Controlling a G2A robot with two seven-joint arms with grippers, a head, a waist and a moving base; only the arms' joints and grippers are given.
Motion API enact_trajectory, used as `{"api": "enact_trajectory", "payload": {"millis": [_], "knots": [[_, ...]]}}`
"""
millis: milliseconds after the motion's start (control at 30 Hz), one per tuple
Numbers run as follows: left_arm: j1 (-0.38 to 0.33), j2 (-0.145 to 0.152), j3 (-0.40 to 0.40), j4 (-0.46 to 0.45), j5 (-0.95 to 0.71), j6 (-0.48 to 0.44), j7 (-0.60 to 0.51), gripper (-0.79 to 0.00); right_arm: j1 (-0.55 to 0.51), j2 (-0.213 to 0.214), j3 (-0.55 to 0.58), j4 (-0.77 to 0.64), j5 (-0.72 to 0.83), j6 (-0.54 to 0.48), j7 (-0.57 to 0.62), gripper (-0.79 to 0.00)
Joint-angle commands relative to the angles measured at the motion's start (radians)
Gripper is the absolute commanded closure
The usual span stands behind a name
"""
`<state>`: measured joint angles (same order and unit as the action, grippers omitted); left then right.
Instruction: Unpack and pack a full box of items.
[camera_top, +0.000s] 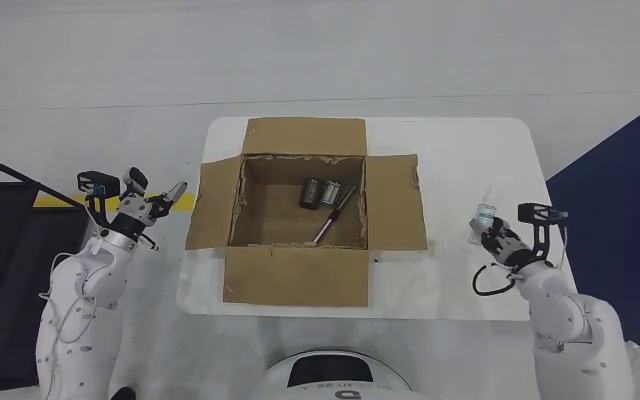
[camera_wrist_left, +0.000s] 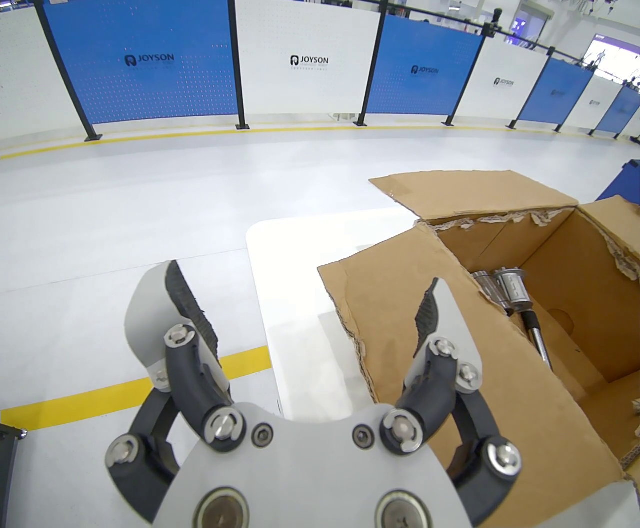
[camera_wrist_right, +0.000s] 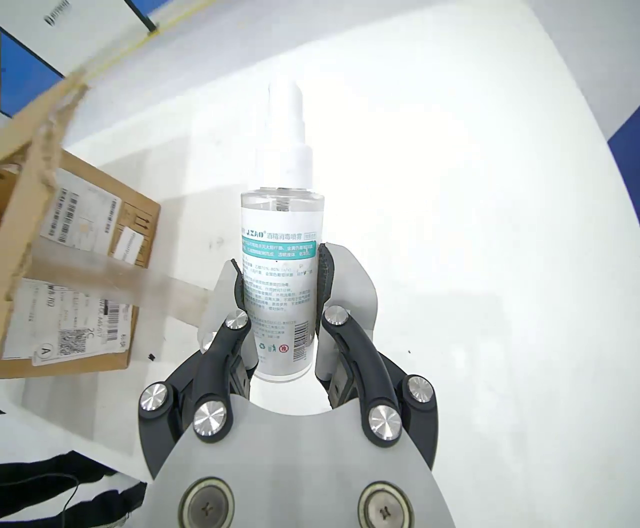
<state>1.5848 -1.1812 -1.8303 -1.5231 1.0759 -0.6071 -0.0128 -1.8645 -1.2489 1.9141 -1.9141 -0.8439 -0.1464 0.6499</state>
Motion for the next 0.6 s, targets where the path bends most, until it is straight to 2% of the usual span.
{"api": "enact_trajectory", "payload": {"millis": [0, 300, 567], "knots": [[0.000, 0.000, 0.000, 0.000, 0.000, 0.000, 0.000, -0.785, 0.040, 0.005, 0.003, 0.034, -0.010, 0.024, 0.063, 0.000], [0.000, 0.000, 0.000, 0.000, 0.000, 0.000, 0.000, -0.785, 0.145, 0.017, -0.028, 0.105, -0.113, 0.137, 0.158, 0.000], [0.000, 0.000, 0.000, 0.000, 0.000, 0.000, 0.000, -0.785, 0.264, 0.026, -0.090, 0.246, -0.145, 0.116, 0.218, 0.000]]}}
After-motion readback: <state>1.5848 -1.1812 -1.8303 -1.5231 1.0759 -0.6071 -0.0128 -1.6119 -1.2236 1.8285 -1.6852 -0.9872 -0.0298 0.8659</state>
